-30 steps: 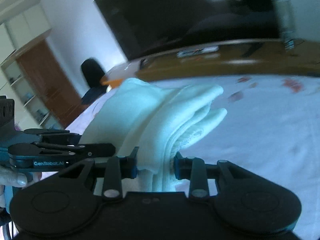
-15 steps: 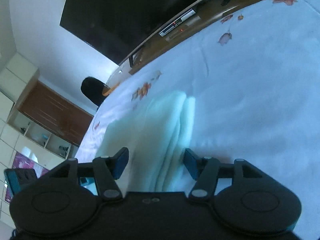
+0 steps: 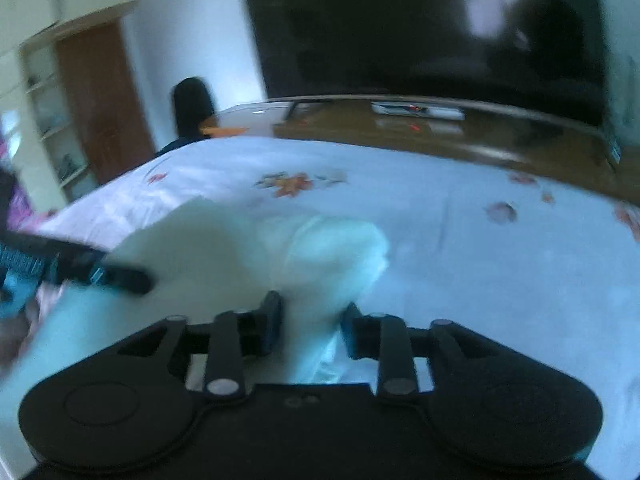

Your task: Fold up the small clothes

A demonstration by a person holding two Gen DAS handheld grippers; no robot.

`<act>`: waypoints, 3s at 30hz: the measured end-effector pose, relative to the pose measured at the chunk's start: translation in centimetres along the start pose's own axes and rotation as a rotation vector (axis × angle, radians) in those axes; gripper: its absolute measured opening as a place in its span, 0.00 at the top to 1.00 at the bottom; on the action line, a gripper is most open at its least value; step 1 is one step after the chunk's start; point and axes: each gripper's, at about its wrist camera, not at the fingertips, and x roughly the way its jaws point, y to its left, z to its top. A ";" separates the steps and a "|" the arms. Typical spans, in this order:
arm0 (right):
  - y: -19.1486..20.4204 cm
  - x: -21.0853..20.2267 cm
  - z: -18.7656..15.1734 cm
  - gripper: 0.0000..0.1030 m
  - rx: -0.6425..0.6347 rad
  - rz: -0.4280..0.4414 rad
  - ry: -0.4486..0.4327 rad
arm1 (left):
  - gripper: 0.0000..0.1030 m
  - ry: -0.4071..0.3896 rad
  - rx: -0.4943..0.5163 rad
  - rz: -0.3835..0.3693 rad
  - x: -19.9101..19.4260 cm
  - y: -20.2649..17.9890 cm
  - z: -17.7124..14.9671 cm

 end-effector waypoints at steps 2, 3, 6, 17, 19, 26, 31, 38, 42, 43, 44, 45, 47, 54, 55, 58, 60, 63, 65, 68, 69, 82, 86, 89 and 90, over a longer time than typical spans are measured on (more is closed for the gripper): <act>0.2 -2.0 0.6 0.66 0.036 -0.039 -0.033 | 0.15 -0.027 0.021 0.043 -2.4 0.2 -0.4; 0.7 -3.6 0.6 0.66 0.024 -0.047 -0.067 | 0.15 -0.040 0.020 0.045 -3.3 0.1 -0.7; 3.0 -6.3 0.1 0.62 -0.011 0.016 -0.057 | 0.15 -0.016 0.057 0.073 -3.9 -1.6 -1.6; 10.8 -11.1 -5.7 0.60 -0.225 -0.196 0.089 | 0.15 -0.001 0.183 0.195 -9.7 -6.5 -8.6; 12.0 -11.8 -6.6 0.59 -0.214 -0.167 0.092 | 0.15 0.022 0.125 0.204 -9.8 -6.1 -10.0; 10.4 -11.1 -8.5 0.53 -0.111 -0.220 0.180 | 0.15 -0.016 0.012 0.215 -13.2 -5.4 -11.4; 11.1 -18.1 -8.0 0.32 0.027 -0.199 0.046 | 0.07 -0.074 -0.020 0.221 -19.6 -7.3 -12.2; 14.5 -26.2 -10.2 0.08 0.083 -0.316 0.027 | 0.00 -0.106 0.020 0.262 -27.2 -13.0 -14.8; 16.4 -32.0 -11.9 0.07 0.116 -0.357 -0.035 | 0.00 -0.130 0.009 0.277 -30.9 -16.1 -16.5; 17.0 -32.9 -12.3 0.07 0.107 -0.353 -0.051 | 0.00 -0.138 0.013 0.291 -31.7 -16.8 -16.9; 17.7 -34.1 -12.6 0.07 0.091 -0.344 -0.060 | 0.00 -0.156 0.014 0.297 -32.8 -17.6 -17.3; 18.2 -35.0 -12.9 0.07 0.076 -0.344 -0.067 | 0.00 -0.175 0.018 0.286 -34.1 -18.4 -17.9; 19.7 -37.3 -13.6 0.07 0.040 -0.358 -0.091 | 0.00 -0.206 0.031 0.271 -36.3 -19.9 -18.7; 22.5 -42.1 -15.0 0.07 0.020 -0.375 -0.150 | 0.00 -0.258 0.087 0.276 -41.8 -23.7 -20.3; 22.7 -42.8 -15.2 0.07 0.028 -0.381 -0.160 | 0.00 -0.265 0.096 0.272 -42.2 -24.0 -20.4; 23.2 -44.0 -15.8 0.07 0.033 -0.397 -0.175 | 0.00 -0.280 0.109 0.266 -43.1 -24.9 -20.7; 23.3 -44.7 -15.8 0.07 0.037 -0.406 -0.187 | 0.00 -0.289 0.108 0.256 -43.7 -25.3 -20.8; 23.7 -45.5 -15.8 0.07 0.033 -0.425 -0.204 | 0.00 -0.297 0.112 0.248 -44.1 -25.9 -20.9; 23.9 -46.0 -15.7 0.07 0.030 -0.429 -0.217 | 0.00 -0.303 0.116 0.246 -44.4 -26.2 -21.0; 24.1 -46.4 -15.7 0.07 0.030 -0.432 -0.226 | 0.00 -0.308 0.121 0.242 -44.7 -26.5 -21.1; 24.2 -46.5 -15.6 0.07 0.029 -0.433 -0.229 | 0.00 -0.311 0.121 0.243 -44.7 -26.6 -21.1; 25.1 -46.5 -15.4 0.06 0.012 -0.420 -0.237 | 0.00 -0.323 0.112 0.250 -45.3 -26.5 -21.4; 25.2 -46.8 -15.4 0.06 0.016 -0.420 -0.251 | 0.00 -0.325 0.122 0.251 -45.5 -26.5 -21.3; 25.5 -47.0 -15.3 0.06 0.011 -0.421 -0.257 | 0.00 -0.325 0.121 0.250 -45.4 -26.5 -21.0; 25.6 -47.1 -15.2 0.06 0.009 -0.422 -0.258 | 0.00 -0.326 0.121 0.250 -45.4 -26.5 -20.9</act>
